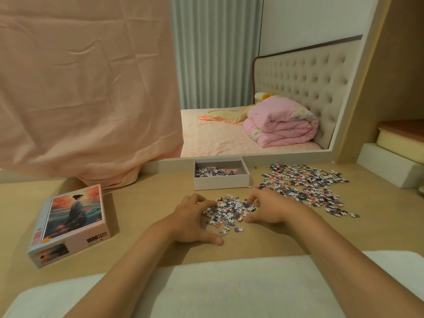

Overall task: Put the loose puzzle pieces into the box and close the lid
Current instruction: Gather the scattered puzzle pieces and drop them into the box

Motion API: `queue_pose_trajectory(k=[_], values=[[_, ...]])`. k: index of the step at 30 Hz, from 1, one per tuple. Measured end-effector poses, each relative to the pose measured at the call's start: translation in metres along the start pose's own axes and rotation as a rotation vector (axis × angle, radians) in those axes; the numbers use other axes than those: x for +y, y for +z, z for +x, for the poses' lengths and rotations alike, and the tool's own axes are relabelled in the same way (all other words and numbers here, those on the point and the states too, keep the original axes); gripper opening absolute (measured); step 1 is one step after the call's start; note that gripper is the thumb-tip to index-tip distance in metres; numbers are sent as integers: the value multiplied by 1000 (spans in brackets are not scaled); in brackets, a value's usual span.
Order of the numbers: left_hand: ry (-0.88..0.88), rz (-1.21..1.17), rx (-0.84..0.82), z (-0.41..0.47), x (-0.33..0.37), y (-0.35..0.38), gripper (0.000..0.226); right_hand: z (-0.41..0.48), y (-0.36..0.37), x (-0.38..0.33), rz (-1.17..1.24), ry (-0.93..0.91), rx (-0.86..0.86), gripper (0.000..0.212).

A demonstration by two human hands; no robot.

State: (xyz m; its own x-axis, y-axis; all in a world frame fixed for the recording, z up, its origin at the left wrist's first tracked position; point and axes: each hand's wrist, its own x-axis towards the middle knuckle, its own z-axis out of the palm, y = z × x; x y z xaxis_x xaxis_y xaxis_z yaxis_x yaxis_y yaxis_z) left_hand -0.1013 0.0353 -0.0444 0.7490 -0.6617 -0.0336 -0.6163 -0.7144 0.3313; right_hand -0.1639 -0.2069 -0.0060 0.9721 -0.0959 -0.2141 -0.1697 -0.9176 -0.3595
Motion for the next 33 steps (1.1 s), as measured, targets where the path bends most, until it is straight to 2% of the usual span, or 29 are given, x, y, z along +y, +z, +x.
queue_pose_trajectory(k=[4, 7, 9, 12, 13, 15, 18, 22, 24, 27, 29, 33], values=[[24, -51, 37, 14, 2, 2, 106, 15, 8, -10, 68, -76, 49, 35], [39, -78, 38, 26, 6, -1, 104, 19, 3, -18, 96, -119, 59, 39], [38, -68, 9, 34, 7, -6, 107, 21, -4, -19, 62, -124, 70, 55], [30, -39, -29, 47, 7, -12, 107, 26, -10, -22, -143, -98, -57, 101], [33, -37, -34, 51, 6, -13, 104, 29, -10, -23, -214, -88, -102, 110], [45, -42, -31, 57, 3, -13, 97, 36, -8, -25, -265, -89, -139, 114], [79, -77, -6, 60, 3, -16, 82, 49, -7, -27, -207, -137, -124, 104], [112, -142, 64, 60, 1, -15, 70, 63, -3, -29, -26, -204, -112, 69], [103, -49, 62, 59, -2, -16, 77, 64, -2, -30, -10, -198, -87, 63], [0, 94, -34, 59, -6, -17, 88, 67, -1, -31, -28, -183, -67, 61], [1, 73, -57, 61, -4, -18, 79, 66, 2, -34, -35, -204, -65, 54], [36, -10, 4, 61, 3, -18, 61, 65, 7, -38, -64, -230, 3, 39]])
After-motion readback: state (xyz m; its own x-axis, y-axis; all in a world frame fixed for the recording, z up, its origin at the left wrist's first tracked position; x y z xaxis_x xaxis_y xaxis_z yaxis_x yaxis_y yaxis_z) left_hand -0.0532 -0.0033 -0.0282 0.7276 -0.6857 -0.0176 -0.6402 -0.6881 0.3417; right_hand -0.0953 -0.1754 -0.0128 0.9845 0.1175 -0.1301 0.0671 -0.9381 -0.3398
